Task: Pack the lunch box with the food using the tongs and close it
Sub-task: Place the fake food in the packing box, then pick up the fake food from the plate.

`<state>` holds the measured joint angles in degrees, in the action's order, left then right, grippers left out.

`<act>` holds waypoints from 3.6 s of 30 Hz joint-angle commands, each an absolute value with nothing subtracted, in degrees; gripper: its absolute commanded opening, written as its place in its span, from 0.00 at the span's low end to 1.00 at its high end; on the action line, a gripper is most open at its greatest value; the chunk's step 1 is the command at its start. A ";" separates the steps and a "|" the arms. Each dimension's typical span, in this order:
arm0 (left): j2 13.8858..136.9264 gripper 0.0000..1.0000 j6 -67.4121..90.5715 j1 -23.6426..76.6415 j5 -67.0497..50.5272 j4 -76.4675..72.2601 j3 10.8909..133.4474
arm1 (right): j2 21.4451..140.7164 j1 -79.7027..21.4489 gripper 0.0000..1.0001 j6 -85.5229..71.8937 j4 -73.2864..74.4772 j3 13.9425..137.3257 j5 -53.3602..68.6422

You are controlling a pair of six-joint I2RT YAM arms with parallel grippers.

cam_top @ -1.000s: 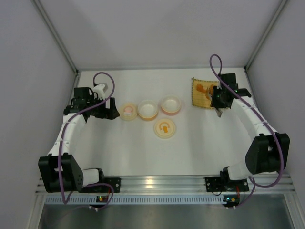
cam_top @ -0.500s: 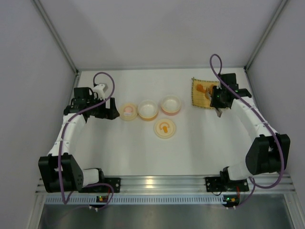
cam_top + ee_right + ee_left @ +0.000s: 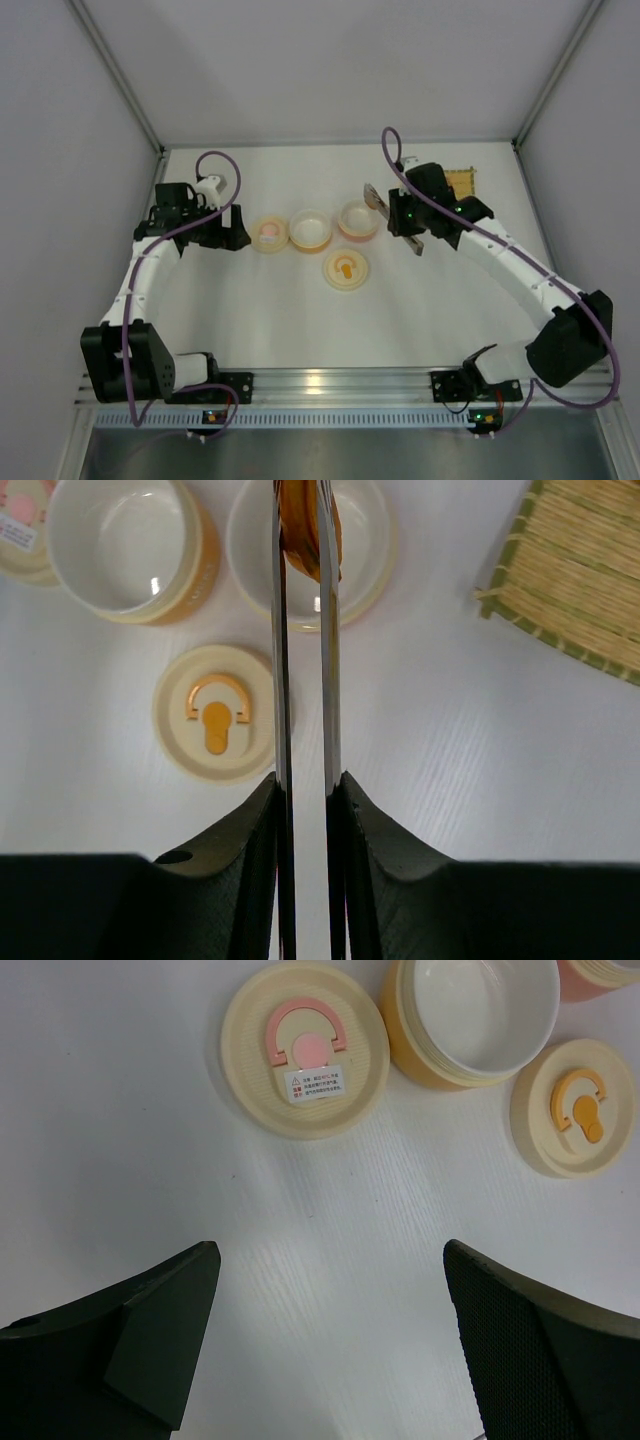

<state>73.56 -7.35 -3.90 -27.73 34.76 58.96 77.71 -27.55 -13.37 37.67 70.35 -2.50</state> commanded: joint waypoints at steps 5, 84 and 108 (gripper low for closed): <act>74.26 0.98 -6.06 -8.77 -33.92 35.24 61.61 | 84.98 -39.89 0.13 -16.35 29.71 77.78 -5.18; 78.75 0.98 -9.58 -14.15 -42.01 38.41 64.78 | 86.48 -17.69 0.50 -13.44 36.04 77.00 -17.05; 81.12 0.98 -8.88 -14.24 -41.66 36.74 64.16 | 95.62 -6.59 0.54 -15.38 36.74 78.66 -14.94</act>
<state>81.38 -8.62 -13.91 -40.25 38.61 62.85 94.89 -8.32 -15.16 36.29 75.85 -15.16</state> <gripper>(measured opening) 0.983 0.544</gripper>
